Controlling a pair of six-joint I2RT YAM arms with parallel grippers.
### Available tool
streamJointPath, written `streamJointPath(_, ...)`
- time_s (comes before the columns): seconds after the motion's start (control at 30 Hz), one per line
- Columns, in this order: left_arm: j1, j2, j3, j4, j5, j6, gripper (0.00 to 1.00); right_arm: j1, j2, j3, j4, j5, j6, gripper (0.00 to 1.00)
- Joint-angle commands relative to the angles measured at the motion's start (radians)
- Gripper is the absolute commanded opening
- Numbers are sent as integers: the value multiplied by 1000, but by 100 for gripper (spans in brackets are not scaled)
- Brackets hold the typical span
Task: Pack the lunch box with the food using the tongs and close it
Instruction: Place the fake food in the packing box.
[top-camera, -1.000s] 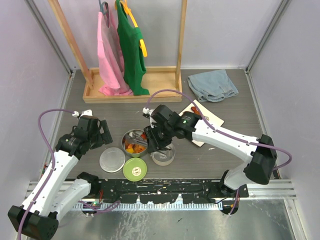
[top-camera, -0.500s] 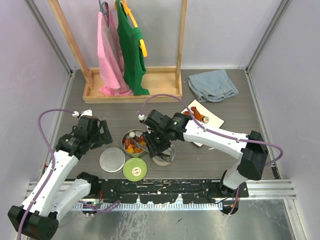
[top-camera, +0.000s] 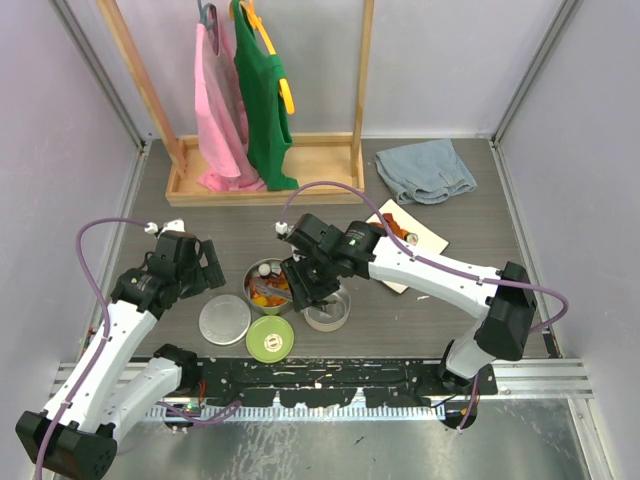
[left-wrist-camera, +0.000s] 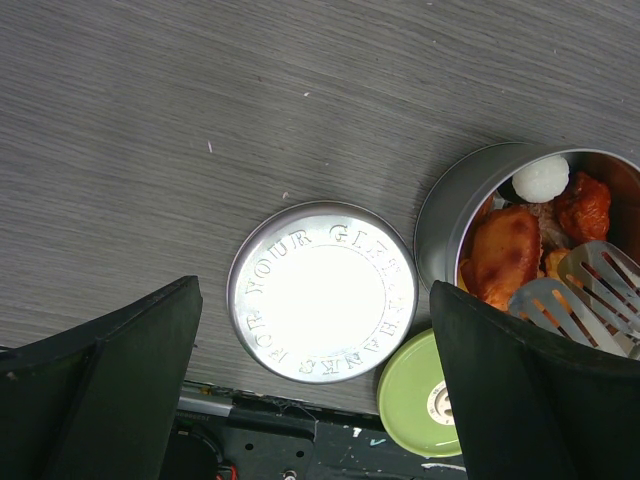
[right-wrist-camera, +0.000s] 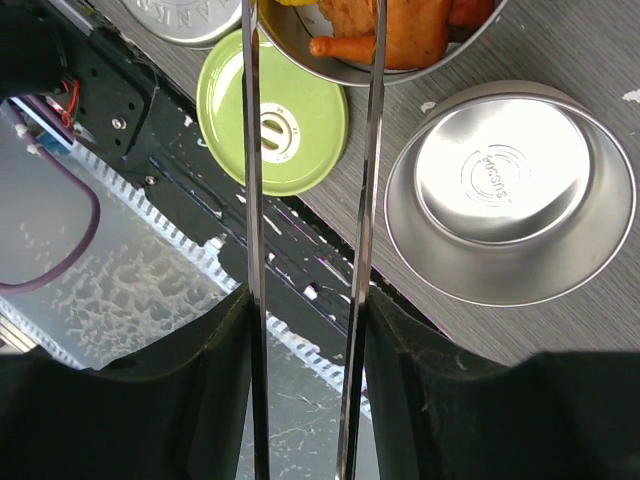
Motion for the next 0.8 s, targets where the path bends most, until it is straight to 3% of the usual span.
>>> streamJointPath(0.0, 3, -13, 20, 35, -6, 4, 98, 13, 0, 45, 56, -19, 29, 50)
streamJointPath(0.33, 4, -14, 21, 33, -6, 4, 98, 59, 102, 138, -82, 121, 22, 48)
streamJointPath(0.53, 4, -11, 21, 35, -6, 4, 98, 58, 53, 134, -133, 200, 22, 38)
streamJointPath(0.77, 3, -14, 20, 35, -4, 4, 98, 45, -8, 75, -174, 213, 13, 38)
